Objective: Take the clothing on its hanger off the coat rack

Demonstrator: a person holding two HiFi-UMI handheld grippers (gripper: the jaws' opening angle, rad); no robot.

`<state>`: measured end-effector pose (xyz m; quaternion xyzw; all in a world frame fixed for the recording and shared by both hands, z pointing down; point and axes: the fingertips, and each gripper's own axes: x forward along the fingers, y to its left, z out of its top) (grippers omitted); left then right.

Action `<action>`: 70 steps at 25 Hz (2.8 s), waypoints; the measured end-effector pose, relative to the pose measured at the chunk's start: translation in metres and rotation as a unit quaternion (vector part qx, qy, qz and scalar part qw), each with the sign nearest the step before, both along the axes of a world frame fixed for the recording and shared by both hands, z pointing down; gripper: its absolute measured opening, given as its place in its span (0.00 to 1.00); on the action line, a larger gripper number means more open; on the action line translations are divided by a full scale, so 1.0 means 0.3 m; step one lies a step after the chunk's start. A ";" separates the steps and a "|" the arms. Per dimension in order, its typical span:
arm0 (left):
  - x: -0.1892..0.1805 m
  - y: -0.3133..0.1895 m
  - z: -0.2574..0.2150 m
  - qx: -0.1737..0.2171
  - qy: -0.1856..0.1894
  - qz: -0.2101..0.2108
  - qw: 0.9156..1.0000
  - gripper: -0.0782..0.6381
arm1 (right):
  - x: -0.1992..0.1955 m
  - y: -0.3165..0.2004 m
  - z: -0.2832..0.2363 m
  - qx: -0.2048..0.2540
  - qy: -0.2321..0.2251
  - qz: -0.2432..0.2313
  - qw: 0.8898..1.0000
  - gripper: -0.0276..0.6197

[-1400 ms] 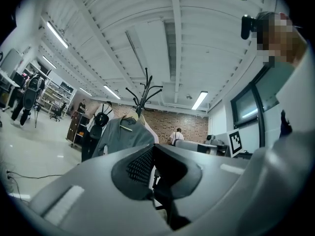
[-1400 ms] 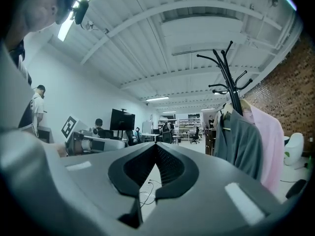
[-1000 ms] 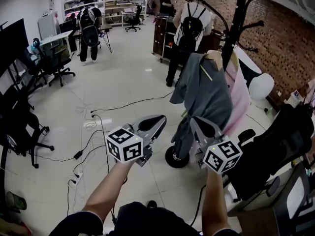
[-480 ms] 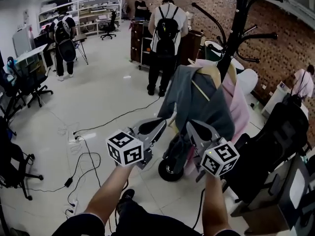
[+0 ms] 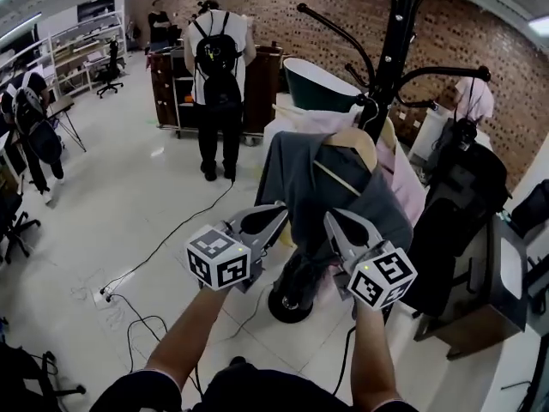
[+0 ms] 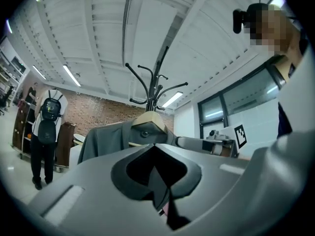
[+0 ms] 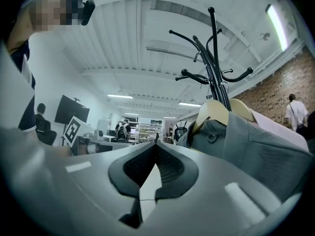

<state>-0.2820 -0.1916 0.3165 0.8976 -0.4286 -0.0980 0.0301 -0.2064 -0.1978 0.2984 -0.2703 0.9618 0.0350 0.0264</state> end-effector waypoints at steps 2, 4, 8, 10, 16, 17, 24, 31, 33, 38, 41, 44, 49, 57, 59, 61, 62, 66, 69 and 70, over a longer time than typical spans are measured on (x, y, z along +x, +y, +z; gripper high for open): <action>-0.009 -0.035 0.003 0.001 -0.008 0.025 1.000 0.12 | -0.004 -0.017 0.005 -0.002 -0.005 0.028 1.000 0.04; -0.014 -0.068 0.003 0.002 -0.016 0.047 0.999 0.12 | -0.007 -0.032 0.008 -0.004 -0.007 0.052 0.999 0.04; -0.021 -0.129 0.005 0.005 -0.023 0.081 0.996 0.12 | -0.016 -0.056 0.018 -0.006 -0.001 0.088 0.996 0.04; -0.011 -0.158 0.012 0.004 -0.024 0.096 0.995 0.12 | -0.012 -0.068 0.024 -0.009 0.002 0.106 0.994 0.04; 0.000 -0.275 0.019 0.027 -0.075 0.100 0.992 0.12 | -0.006 -0.084 0.036 -0.013 0.014 0.137 0.990 0.04; 0.002 -0.300 0.014 0.033 -0.085 0.101 0.991 0.12 | -0.003 -0.083 0.037 -0.013 0.016 0.142 0.990 0.04; 0.021 -0.477 -0.072 0.100 -0.169 0.075 0.978 0.32 | 0.037 -0.079 0.050 -0.019 0.022 0.170 0.985 0.04; 0.077 -0.608 -0.179 0.155 -0.259 0.047 0.952 0.54 | 0.071 -0.076 0.049 -0.017 0.027 0.188 0.982 0.04; 0.113 -0.629 -0.181 0.159 -0.291 0.059 0.942 0.55 | 0.080 -0.075 0.051 -0.017 0.026 0.192 0.981 0.04; 0.189 -0.687 -0.156 0.167 -0.363 0.075 0.914 0.54 | 0.105 -0.073 0.046 -0.016 0.024 0.201 0.979 0.04; 0.215 -0.713 -0.152 0.178 -0.393 0.070 0.899 0.52 | 0.130 -0.067 0.042 -0.015 0.022 0.209 0.978 0.04; 0.224 -0.725 -0.150 0.197 -0.418 0.056 0.885 0.38 | 0.164 -0.059 0.037 -0.014 0.019 0.220 0.975 0.04; 0.234 -0.722 -0.142 0.201 -0.439 0.054 0.874 0.29 | 0.198 -0.051 0.031 -0.012 0.013 0.229 0.973 0.04; 0.220 -0.687 -0.136 0.194 -0.458 0.053 0.866 0.27 | 0.222 -0.022 0.028 -0.010 0.012 0.227 0.974 0.04; 0.212 -0.679 -0.150 0.194 -0.459 0.050 0.866 0.27 | 0.227 -0.016 0.023 -0.007 0.011 0.225 0.974 0.04; 0.211 -0.668 -0.178 0.197 -0.459 0.048 0.865 0.27 | 0.230 -0.011 0.017 -0.005 0.010 0.223 0.975 0.04; 0.214 -0.661 -0.195 0.199 -0.460 0.048 0.864 0.27 | 0.231 -0.009 0.013 -0.004 0.009 0.223 0.975 0.04; 0.249 -0.623 -0.254 0.210 -0.465 0.048 0.859 0.27 | 0.241 0.012 -0.009 0.002 0.003 0.222 0.975 0.04; 0.286 -0.591 -0.265 0.211 -0.468 0.050 0.856 0.27 | 0.268 0.036 -0.027 0.005 -0.001 0.229 0.974 0.04; 0.298 -0.582 -0.262 0.210 -0.469 0.051 0.856 0.27 | 0.280 0.044 -0.032 0.006 -0.003 0.231 0.973 0.04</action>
